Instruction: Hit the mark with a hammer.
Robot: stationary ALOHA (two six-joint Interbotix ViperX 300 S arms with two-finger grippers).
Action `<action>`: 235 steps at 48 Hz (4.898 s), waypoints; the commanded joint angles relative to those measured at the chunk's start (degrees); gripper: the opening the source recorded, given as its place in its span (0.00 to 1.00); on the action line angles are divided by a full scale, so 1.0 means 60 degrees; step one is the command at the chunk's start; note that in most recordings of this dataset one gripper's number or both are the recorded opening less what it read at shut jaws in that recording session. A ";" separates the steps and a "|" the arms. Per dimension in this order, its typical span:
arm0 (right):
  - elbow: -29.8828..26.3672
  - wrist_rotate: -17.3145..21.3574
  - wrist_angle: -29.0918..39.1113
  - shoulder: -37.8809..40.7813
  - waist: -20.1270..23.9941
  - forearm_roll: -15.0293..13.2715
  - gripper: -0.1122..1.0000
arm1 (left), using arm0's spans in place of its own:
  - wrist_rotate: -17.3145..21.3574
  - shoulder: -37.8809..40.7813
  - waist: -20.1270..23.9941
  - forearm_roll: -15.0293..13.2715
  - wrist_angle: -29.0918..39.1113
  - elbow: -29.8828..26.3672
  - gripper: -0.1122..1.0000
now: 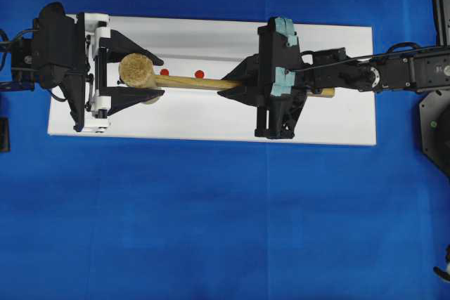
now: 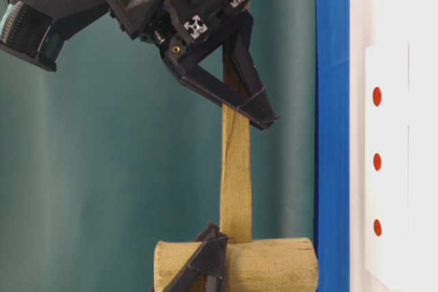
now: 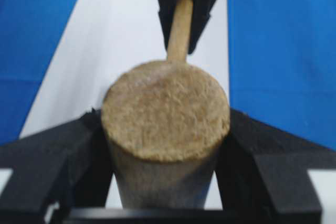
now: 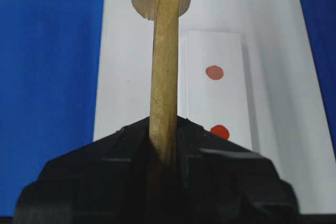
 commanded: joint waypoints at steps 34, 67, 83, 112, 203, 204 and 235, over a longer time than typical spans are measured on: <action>-0.0337 -0.0015 -0.0293 -0.0161 0.0029 -0.0029 0.66 | 0.0029 -0.0190 0.0015 -0.0015 -0.0029 -0.0146 0.51; -0.0249 -0.0015 -0.0820 -0.0322 0.0220 -0.0835 0.92 | -0.4072 -0.0278 0.0044 -0.0103 0.1011 -0.0659 0.51; -0.0176 -0.0439 -0.0820 -0.0322 0.0234 -0.0923 0.92 | -0.8276 -0.1157 -0.0015 -0.0088 0.1055 -0.0366 0.51; -0.0146 -0.0557 -0.0820 -0.0264 0.0234 -0.0981 0.92 | -1.0898 -0.1860 -0.0234 -0.0073 0.1611 0.0044 0.51; 0.0908 -0.0513 -0.0703 -0.1260 0.0234 -0.0498 0.18 | -1.0313 -0.2871 -0.0322 -0.0029 0.2417 0.0586 0.89; 0.0967 -0.0513 -0.0703 -0.1333 0.0234 -0.0469 0.18 | -1.0313 -0.2974 -0.0322 -0.0044 0.2446 0.0630 0.89; 0.1348 -0.0396 -0.0688 -0.1772 0.0249 0.0176 0.18 | -0.9536 -0.4600 -0.0278 0.0029 0.3691 0.1274 0.89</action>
